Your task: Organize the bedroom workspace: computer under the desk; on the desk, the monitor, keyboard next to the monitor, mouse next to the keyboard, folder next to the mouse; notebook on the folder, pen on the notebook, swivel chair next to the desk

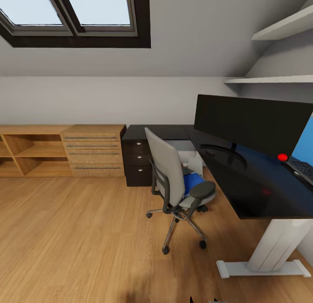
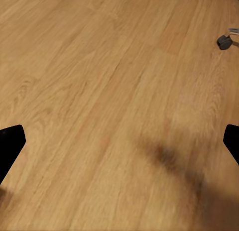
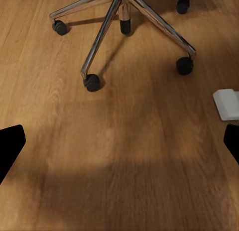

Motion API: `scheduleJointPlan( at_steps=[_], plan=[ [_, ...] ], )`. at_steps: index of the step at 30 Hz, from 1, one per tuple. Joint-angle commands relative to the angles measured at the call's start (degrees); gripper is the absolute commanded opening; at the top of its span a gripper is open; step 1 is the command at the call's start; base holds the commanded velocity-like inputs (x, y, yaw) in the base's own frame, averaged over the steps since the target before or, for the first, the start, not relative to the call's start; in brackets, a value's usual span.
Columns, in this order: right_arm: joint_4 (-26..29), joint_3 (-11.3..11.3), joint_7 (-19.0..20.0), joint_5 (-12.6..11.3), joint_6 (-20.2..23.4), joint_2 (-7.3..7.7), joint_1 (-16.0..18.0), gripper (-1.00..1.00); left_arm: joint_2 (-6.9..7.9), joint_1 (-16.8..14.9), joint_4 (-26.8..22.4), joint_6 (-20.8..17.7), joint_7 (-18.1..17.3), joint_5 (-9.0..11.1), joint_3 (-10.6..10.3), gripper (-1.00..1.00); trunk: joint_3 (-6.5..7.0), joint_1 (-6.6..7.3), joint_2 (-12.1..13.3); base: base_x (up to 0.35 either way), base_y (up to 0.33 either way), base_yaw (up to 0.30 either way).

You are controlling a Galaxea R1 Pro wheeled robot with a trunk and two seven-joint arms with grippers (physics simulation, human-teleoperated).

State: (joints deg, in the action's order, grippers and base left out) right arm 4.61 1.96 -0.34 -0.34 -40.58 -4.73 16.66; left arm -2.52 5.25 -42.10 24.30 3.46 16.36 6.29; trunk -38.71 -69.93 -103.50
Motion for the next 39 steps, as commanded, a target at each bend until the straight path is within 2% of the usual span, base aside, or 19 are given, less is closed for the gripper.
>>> scheduleJointPlan(
  at_steps=[1,5,7,8,10,11,12,14,17,19,20,21,24,27,29,31,35,39],
  plan=[
    [0.0,0.1,0.0,0.0,-0.2,-0.02,0.0,1.00,-0.03,0.0,-0.1,0.0,0.1,0.2,0.0,1.00,-0.23,-0.22,-0.4,0.000,0.000,0.000],
    [-0.1,0.1,0.1,0.0,-0.2,-0.03,0.0,1.00,-0.06,0.0,-0.1,-0.6,0.1,0.2,0.1,1.00,-0.95,-1.10,-2.0,0.000,0.000,0.000],
    [-0.1,0.1,0.1,-0.1,-0.2,-0.03,0.0,1.00,-0.22,0.0,0.2,-6.2,0.2,0.1,-0.1,1.00,-1.31,-1.54,-2.8,0.000,0.000,0.000],
    [1.8,0.0,-0.1,-0.3,0.1,-0.31,0.0,1.00,-0.29,0.0,-6.1,-15.6,1.5,0.0,-0.2,1.00,-1.48,-1.76,-3.2,0.000,0.000,0.000],
    [3.6,0.0,-0.1,-0.4,0.6,-0.36,0.0,1.00,-0.32,0.0,-8.4,-18.2,2.2,0.0,-0.2,1.00,-1.84,-2.20,-4.0,0.000,0.000,0.000],
    [5.9,0.1,-0.3,-0.5,1.9,-0.40,0.0,1.00,-0.37,0.0,-10.7,-21.4,3.3,0.0,-0.3,1.00,-2.02,-2.42,-4.4,0.000,0.000,0.000],
    [16.2,0.3,-0.4,-0.8,17.7,-0.32,0.6,1.00,-0.56,0.0,-21.4,-33.6,9.7,0.1,-0.4,1.00,-2.20,-2.64,-4.8,0.000,0.000,0.000],
    [20.4,0.5,-0.4,-0.8,26.8,-0.15,2.6,1.00,-1.24,-0.3,-25.6,-37.8,11.4,0.1,-0.5,1.00,-2.56,-3.08,-5.7,0.000,0.000,0.000],
    [21.9,1.2,-0.4,-0.9,31.3,-0.05,5.3,1.00,-2.10,-1.4,-27.7,-41.0,12.1,0.1,-0.6,1.00,-3.10,-3.74,-6.9,0.000,0.000,0.000],
    [22.2,2.8,-0.4,-1.4,33.6,0.01,8.5,1.00,-2.87,-3.3,-28.9,-44.0,12.5,0.1,-0.6,1.00,-3.46,-4.18,-7.7,0.000,0.000,0.000],
    [21.1,4.7,-0.9,-1.7,35.0,0.08,11.5,1.00,-3.28,-5.4,-29.5,-46.3,12.7,0.1,-0.6,1.00,-3.64,-4.40,-8.1,0.000,0.000,0.000],
    [19.7,5.7,-1.6,-1.9,35.7,0.27,13.6,1.00,-3.44,-6.8,-29.7,-47.4,12.7,0.2,-0.7,1.00,-3.82,-4.62,-8.5,0.000,0.000,0.000],
    [17.1,6.8,-3.2,-2.1,36.7,0.68,17.5,1.00,-3.93,-9.4,-29.9,-48.9,12.7,0.3,-0.7,1.00,-4.36,-5.28,-9.7,0.000,0.000,0.000],
    [14.7,7.3,-4.4,-2.3,37.3,0.92,21.1,1.00,-5.88,-12.1,-31.1,-51.5,12.7,0.3,-0.7,1.00,-4.90,-5.93,-10.9,0.000,0.000,0.000],
    [13.9,7.6,-4.7,-2.4,37.5,0.99,22.4,1.00,-6.94,-13.8,-33.6,-54.6,12.7,0.3,-0.8,1.00,-5.25,-6.37,-11.7,0.000,0.000,0.000],
    [13.2,7.8,-4.8,-2.4,37.5,0.92,22.9,1.00,-7.34,-14.5,-35.7,-56.9,12.7,0.4,-0.8,1.00,-5.61,-6.81,-12.5,0.000,0.000,0.000],
    [12.3,8.1,-4.8,-2.4,37.4,0.84,23.2,1.00,-7.48,-15.0,-37.6,-58.9,12.6,0.4,-0.6,1.00,-6.33,-7.69,-14.1,0.000,0.000,0.000],
    [12.1,8.3,-4.8,-2.5,37.2,0.92,23.3,1.00,-7.48,-15.1,-38.5,-59.3,12.6,0.3,-0.9,1.00,-7.05,-8.57,-15.7,0.000,0.000,0.000]
  ],
)
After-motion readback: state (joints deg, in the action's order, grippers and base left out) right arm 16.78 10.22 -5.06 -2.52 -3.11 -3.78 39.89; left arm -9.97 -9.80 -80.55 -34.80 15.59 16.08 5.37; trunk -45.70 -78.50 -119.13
